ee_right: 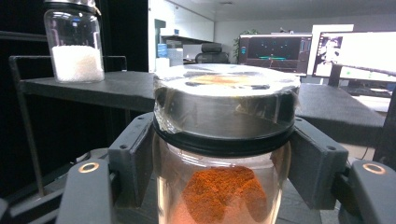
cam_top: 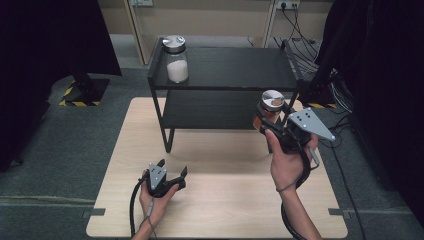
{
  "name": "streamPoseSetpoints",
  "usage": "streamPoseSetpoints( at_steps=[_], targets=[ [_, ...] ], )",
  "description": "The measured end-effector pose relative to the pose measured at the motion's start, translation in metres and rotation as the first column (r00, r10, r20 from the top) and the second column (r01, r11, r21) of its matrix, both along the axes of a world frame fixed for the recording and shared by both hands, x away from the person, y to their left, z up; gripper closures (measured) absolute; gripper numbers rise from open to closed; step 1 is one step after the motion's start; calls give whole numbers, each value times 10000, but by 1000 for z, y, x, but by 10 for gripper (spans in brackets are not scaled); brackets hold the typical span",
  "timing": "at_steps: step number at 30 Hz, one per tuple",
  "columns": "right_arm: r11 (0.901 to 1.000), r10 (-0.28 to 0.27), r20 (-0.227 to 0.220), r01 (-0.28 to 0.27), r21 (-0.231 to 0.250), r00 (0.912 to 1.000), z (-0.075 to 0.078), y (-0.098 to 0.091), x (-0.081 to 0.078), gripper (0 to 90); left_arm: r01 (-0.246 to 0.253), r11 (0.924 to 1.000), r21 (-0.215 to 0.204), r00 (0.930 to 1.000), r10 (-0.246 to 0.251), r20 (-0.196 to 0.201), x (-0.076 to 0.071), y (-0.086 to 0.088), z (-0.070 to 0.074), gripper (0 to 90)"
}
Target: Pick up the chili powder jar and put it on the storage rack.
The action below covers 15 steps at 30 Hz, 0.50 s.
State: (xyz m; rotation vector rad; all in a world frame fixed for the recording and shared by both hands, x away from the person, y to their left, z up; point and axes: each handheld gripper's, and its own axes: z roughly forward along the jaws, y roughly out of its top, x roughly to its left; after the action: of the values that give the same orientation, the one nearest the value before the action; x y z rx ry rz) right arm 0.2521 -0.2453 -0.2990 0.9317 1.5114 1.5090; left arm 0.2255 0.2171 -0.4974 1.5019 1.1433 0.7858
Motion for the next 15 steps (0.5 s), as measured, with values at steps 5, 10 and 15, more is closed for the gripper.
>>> streamPoseSetpoints(
  at_steps=[5, 10, 15],
  targets=[
    [9999, -99, 60, 99, 23, 9999, 9, 1, 3, 322, 4, 10000, -6, 10000, -4, -7, 0, 0, 0, 100],
    [9999, -146, 160, 146, 21, 9998, 19, 4, 6, 322, -1, 10000, -16, 10000, 1, -15, 0, 0, 0, 100],
    [9997, -163, 230, 159, 167, 9996, 29, 6, 11, 322, 29, 10000, -21, 10000, -29, -32, 1, 1, 0, 99]
  ],
)
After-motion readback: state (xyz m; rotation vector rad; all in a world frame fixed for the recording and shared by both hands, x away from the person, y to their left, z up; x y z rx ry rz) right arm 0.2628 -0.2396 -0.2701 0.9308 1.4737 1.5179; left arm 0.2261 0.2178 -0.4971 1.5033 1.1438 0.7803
